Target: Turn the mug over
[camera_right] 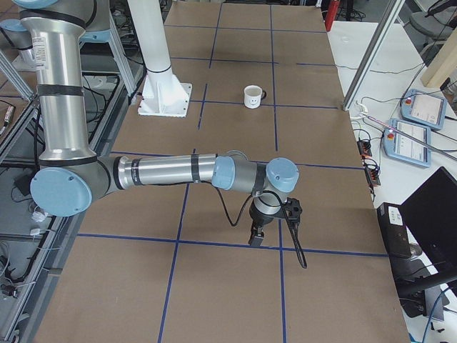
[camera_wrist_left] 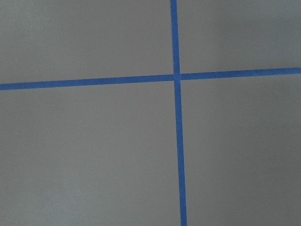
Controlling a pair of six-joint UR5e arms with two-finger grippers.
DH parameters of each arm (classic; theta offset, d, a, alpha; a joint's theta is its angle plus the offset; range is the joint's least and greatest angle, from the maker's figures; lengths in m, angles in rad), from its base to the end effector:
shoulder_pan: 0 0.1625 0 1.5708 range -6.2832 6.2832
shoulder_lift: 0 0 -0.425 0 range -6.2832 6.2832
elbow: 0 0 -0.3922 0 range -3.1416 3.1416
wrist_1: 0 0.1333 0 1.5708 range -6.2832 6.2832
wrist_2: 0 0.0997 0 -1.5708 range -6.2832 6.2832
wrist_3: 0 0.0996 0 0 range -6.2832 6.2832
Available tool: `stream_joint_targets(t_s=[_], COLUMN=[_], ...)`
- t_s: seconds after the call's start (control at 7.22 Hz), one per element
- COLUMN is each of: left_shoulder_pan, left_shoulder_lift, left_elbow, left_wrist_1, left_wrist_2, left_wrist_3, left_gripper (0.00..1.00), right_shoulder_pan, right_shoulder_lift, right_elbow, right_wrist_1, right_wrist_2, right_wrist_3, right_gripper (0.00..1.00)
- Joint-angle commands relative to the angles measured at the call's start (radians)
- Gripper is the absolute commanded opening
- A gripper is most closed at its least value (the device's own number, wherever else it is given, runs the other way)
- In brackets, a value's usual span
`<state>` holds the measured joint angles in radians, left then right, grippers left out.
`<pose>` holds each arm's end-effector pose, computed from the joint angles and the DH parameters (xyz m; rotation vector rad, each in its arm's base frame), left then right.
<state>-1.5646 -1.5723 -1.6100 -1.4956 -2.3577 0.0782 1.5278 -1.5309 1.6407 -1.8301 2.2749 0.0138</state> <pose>-0.0597 -0.4901 0.6453 -0.0044 0.7876 0.0664 0.0475 -0.4966 0.6341 -0.1632 -0.6983 0.0247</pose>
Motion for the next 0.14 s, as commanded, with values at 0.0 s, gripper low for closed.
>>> stream_joint_targets(t_s=[0.0], left_shoulder_pan=[-0.009], left_shoulder_lift=[0.0], left_elbow=[-0.008], left_wrist_1=[0.0], left_wrist_2=[0.0], left_wrist_3=[0.0], left_gripper=[1.0], right_shoulder_pan=[0.0], right_shoulder_lift=[0.0], right_elbow=[-0.001], right_wrist_1=[0.0], right_wrist_2=[0.0], right_wrist_3=[0.0], right_gripper=[1.0])
